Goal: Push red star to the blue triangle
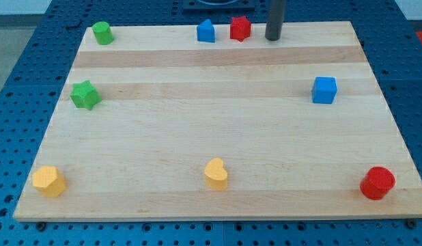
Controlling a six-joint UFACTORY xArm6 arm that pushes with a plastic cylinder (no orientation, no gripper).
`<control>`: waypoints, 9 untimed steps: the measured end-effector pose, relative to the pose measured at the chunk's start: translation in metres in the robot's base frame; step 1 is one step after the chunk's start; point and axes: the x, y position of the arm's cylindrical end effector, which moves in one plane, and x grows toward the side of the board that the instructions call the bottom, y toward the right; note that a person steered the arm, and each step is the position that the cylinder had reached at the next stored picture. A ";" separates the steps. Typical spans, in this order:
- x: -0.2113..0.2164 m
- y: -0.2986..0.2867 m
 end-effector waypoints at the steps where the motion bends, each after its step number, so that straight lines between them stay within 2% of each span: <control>1: -0.006 -0.001; 3: -0.043 -0.020; 6: -0.043 -0.033; 9: -0.024 -0.052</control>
